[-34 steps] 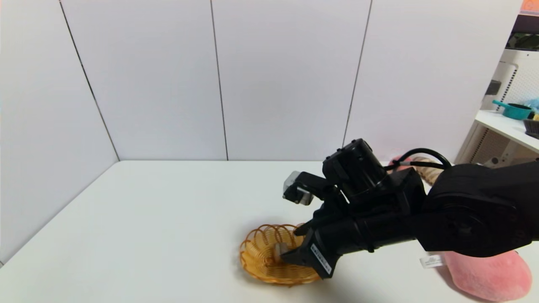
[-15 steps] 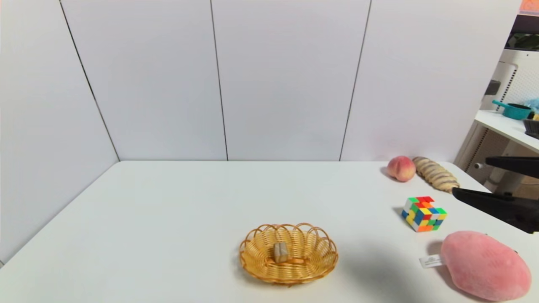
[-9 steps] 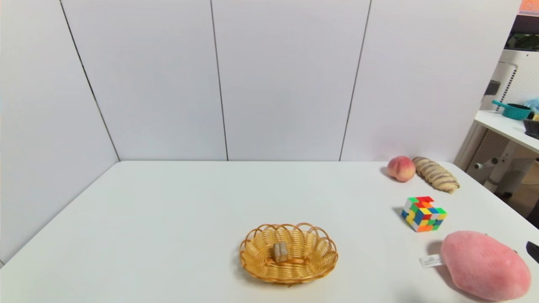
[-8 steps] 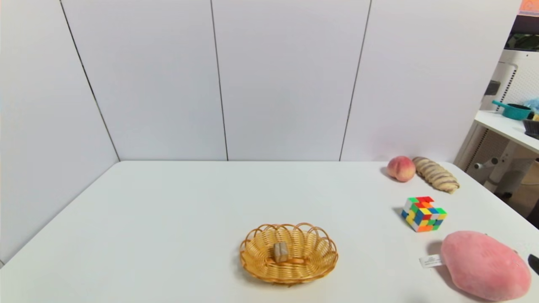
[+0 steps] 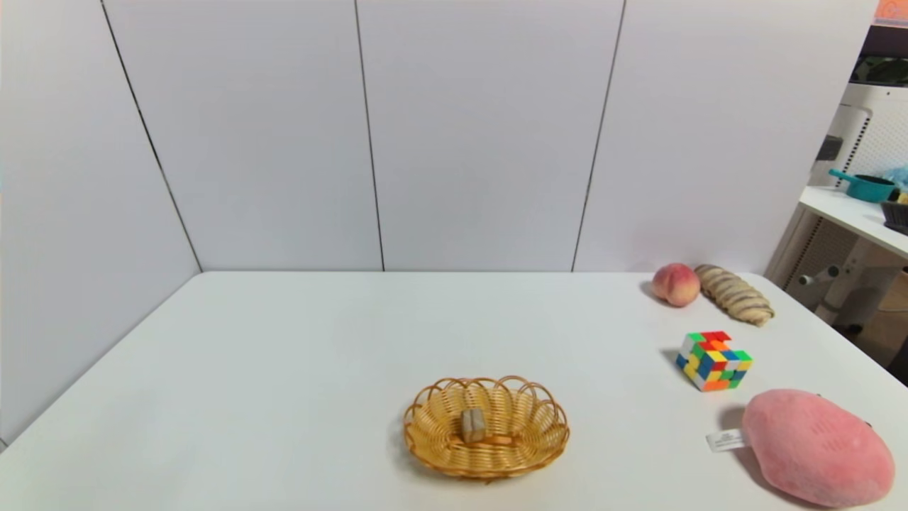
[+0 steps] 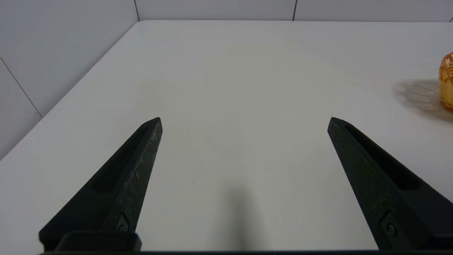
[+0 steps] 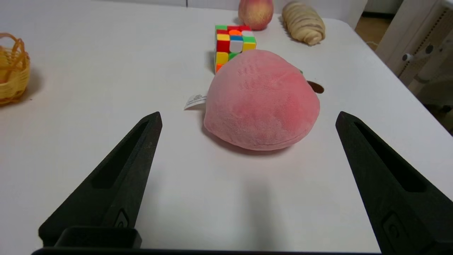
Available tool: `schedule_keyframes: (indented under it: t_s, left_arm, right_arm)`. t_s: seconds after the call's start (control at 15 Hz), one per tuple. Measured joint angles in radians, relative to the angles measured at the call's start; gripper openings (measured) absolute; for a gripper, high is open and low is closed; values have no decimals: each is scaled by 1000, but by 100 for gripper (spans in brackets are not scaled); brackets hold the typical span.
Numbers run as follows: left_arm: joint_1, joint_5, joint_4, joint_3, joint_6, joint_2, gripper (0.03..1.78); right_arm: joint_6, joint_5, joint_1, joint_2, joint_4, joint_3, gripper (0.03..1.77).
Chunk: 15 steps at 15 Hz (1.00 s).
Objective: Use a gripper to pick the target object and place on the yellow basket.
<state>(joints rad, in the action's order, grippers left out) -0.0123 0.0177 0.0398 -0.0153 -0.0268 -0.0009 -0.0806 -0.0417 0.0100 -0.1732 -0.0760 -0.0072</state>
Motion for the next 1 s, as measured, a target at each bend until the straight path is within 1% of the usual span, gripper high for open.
schedule_keyframes:
  t_s: [0.13,0.33,0.4,1.0]
  left_arm:
    - [0,0,0,0,0,0,169]
    - [0,0,0,0,0,0,169]
    - [0,-1,0,0,0,0,169]
    - [0,0,0,0,0,0,169]
  right_arm:
    - [13,4,-6,80,-5,5,169]
    - [79,16,-10,149,3,6,169]
    - [88,17,-10,159,6,6,169]
    - [94,14,-10,175,6,7,169]
